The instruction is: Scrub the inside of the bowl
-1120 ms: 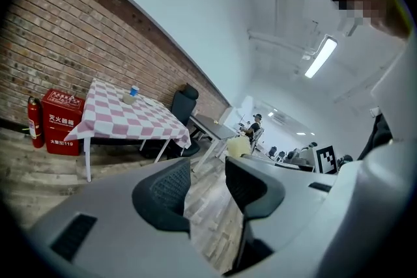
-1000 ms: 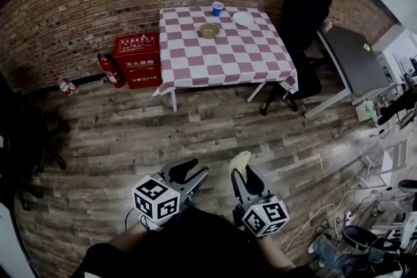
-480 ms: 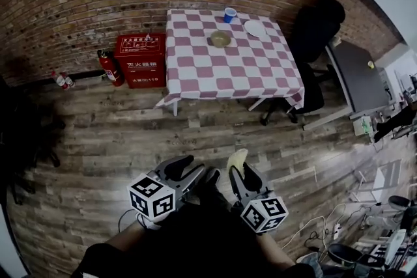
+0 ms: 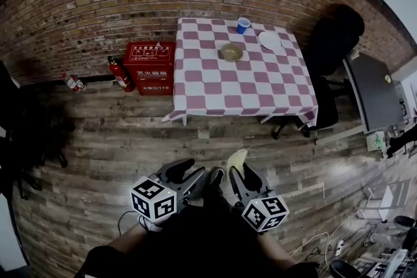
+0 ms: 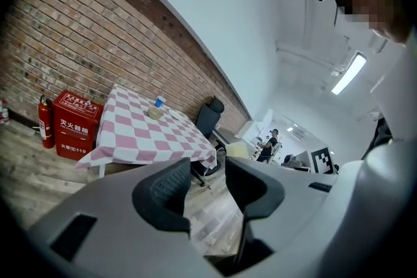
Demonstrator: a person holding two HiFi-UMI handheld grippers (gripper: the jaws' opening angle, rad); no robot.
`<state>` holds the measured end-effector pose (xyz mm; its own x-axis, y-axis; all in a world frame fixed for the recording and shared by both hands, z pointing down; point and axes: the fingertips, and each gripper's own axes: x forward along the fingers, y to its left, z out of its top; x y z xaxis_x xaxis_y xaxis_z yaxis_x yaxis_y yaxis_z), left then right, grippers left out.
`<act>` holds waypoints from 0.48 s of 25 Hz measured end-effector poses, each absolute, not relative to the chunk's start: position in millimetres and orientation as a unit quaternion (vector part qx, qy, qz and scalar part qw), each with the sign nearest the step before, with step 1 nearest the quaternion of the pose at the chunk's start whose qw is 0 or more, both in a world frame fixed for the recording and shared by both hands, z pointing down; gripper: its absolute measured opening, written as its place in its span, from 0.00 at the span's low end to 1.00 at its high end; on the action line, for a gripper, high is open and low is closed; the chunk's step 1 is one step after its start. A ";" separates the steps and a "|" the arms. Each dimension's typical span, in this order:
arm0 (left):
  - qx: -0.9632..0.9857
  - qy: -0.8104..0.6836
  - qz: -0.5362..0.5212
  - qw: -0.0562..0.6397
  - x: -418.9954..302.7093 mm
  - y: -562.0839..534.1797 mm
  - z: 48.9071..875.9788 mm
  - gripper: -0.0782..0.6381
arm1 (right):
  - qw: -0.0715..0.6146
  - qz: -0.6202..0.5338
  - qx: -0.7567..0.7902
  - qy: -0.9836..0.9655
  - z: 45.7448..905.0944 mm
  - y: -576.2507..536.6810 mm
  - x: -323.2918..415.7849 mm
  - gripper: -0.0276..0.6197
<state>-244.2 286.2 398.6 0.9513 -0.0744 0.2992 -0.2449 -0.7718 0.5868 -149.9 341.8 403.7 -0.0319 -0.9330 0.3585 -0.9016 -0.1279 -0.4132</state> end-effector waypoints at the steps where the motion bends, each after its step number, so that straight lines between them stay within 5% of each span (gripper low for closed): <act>1: 0.931 -0.087 0.131 0.328 -234.8 281.3 399.7 0.36 | 0.028 -0.285 -0.694 0.661 404.5 336.6 -140.4 0.28; 12: 0.930 -0.111 0.136 0.324 -132.7 239.7 394.7 0.36 | 0.028 -0.296 -0.674 0.676 405.9 287.3 -37.8 0.28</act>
